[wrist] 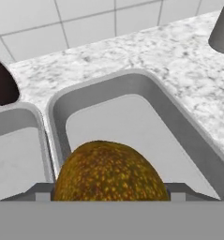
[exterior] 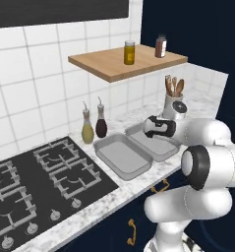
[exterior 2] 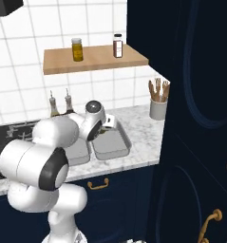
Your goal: Place one avocado and one fish in each tupperware on the nearby counter, to pack two identical lunches.
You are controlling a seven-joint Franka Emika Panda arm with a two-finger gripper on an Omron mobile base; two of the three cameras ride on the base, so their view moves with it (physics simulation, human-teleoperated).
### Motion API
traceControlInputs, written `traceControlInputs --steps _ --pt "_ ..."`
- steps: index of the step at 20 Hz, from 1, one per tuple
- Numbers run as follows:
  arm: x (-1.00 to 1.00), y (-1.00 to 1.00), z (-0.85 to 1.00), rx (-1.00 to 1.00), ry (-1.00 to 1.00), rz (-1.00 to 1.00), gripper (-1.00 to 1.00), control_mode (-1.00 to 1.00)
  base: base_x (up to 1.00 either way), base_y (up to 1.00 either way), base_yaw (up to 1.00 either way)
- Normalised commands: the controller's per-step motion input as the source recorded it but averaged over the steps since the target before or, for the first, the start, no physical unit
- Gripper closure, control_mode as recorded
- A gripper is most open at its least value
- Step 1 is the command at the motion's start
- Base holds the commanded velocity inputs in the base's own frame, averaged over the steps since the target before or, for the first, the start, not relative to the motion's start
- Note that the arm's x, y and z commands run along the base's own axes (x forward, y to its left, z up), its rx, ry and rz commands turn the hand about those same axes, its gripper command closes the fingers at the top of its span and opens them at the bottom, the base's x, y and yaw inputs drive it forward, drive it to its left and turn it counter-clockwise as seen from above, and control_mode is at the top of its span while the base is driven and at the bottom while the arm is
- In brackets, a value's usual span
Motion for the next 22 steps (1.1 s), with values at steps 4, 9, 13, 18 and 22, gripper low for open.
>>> traceControlInputs --steps 4,9,13,18,22 --pt "0.6 -0.03 -0.46 0.0 0.0 0.04 1.0 -1.0 0.0 0.0 0.0" --pt "0.23 -0.03 -0.43 0.0 0.01 0.01 1.0 -1.0 0.0 0.0 0.0" --pt "0.26 0.0 -0.08 0.0 0.0 0.01 1.0 -1.0 0.0 0.0 0.0" --pt "0.35 0.0 0.05 0.0 0.0 0.01 -1.0 -1.0 0.0 0.0 0.0" --pt "0.0 0.0 0.61 0.0 0.0 0.0 -1.0 -1.0 0.0 0.0 0.0"
